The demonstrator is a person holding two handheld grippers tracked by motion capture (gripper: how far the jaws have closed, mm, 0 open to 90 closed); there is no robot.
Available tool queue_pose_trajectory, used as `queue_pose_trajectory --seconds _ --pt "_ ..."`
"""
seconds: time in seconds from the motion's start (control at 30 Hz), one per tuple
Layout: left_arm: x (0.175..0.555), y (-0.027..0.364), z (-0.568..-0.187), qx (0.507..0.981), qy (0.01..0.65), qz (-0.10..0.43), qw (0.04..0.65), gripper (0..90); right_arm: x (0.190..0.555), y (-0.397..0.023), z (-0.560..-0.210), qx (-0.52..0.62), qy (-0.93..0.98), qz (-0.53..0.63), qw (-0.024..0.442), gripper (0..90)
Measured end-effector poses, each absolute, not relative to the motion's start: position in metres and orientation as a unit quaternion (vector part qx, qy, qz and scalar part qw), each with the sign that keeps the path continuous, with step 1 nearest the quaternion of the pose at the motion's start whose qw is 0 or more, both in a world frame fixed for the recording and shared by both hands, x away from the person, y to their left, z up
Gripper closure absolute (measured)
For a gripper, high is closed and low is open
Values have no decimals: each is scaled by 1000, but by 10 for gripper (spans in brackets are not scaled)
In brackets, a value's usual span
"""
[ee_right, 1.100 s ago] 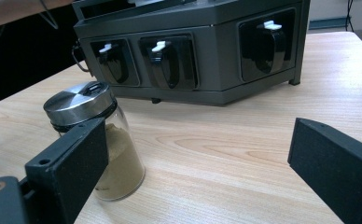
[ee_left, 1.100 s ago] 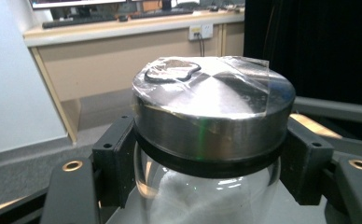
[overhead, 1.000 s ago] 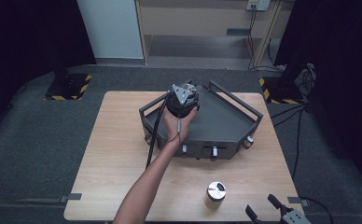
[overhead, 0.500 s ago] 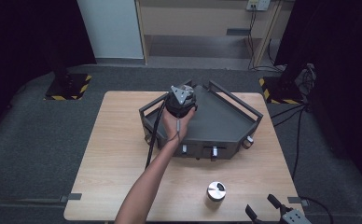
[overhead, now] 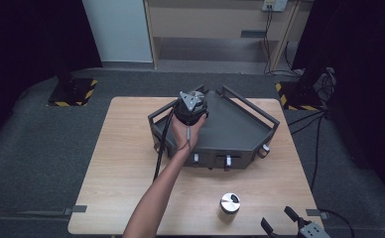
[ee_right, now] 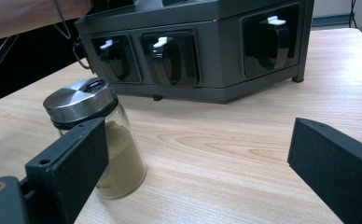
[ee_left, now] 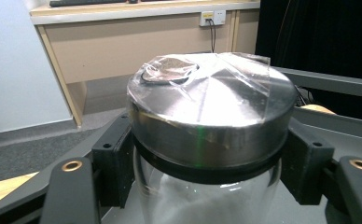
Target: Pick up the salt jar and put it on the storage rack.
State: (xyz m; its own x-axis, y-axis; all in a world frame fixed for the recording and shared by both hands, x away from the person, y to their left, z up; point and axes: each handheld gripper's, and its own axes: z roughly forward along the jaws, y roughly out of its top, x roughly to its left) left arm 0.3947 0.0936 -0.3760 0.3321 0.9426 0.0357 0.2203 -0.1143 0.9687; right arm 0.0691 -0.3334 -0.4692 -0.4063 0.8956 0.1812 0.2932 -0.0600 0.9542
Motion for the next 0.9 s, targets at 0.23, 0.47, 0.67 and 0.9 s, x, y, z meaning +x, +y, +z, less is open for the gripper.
queue_pose_trajectory --seconds 0.23,0.47,0.67,0.9 --pt "394 93 -376 651 447 367 492 302 69 -334 -469 471 630 555 271 55" --pt "395 94 -376 650 447 366 493 301 69 -334 -469 471 629 555 271 55" --pt "392 91 -375 645 452 373 490 233 69 -334 -469 471 629 556 271 55" --pt "386 89 -372 653 442 379 484 167 70 -334 -470 470 630 556 270 56"
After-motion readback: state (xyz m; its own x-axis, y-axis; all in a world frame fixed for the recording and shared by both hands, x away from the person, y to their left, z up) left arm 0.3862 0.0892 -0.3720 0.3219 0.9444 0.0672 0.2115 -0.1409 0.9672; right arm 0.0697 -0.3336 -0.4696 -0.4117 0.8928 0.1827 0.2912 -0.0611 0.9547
